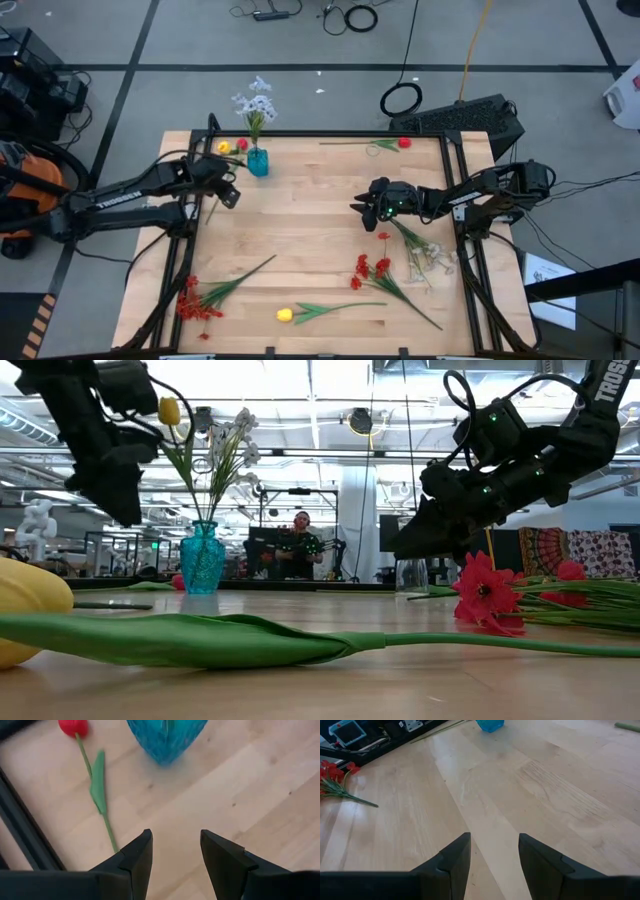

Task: Sort flowers into vase by color
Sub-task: Put the left red flower into the transparent vase

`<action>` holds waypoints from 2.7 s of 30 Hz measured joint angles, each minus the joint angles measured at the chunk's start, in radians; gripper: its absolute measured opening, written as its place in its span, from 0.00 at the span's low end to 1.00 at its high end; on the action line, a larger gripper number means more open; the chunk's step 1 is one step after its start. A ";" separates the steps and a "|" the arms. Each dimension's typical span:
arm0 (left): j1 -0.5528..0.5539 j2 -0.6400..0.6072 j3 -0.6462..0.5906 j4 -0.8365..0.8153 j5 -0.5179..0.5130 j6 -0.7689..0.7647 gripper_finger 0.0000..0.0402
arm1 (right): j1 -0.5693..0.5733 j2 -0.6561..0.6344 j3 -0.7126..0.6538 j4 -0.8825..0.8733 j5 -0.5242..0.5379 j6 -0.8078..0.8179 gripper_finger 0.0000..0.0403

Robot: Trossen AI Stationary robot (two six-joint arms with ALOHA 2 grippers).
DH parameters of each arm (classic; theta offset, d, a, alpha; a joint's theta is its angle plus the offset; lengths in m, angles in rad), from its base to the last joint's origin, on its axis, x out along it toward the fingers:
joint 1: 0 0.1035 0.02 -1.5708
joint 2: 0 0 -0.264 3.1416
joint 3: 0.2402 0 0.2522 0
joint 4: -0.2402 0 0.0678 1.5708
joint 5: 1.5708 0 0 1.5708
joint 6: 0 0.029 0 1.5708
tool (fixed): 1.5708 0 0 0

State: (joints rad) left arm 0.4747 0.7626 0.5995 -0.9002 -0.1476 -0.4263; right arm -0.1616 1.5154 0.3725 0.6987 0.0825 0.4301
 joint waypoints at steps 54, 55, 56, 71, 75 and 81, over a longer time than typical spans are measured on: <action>0.151 0.599 -0.039 0.113 -0.155 -0.113 0.43 | 0.026 0.000 0.000 0.000 0.004 -0.004 0.39; 0.155 0.600 -0.039 0.113 -0.151 -0.109 0.43 | 0.026 0.000 0.000 0.000 0.004 -0.004 0.39; 0.159 0.601 -0.039 0.114 -0.148 -0.104 0.43 | 0.026 0.000 0.000 0.000 0.004 -0.004 0.39; 0.216 0.601 -0.040 0.114 -0.026 -0.090 0.21 | 0.027 0.000 0.000 0.000 0.001 -0.004 0.39; 0.215 0.601 -0.041 0.111 -0.007 -0.092 0.16 | 0.027 0.000 0.000 0.000 0.001 -0.004 0.39; 0.213 0.602 -0.042 0.106 0.026 -0.149 0.08 | 0.027 0.000 0.000 0.000 -0.001 -0.003 0.39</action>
State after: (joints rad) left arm 0.6878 1.3643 0.5579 -0.7938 -0.1215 -0.5757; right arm -0.1345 1.5154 0.3721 0.6987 0.0818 0.4275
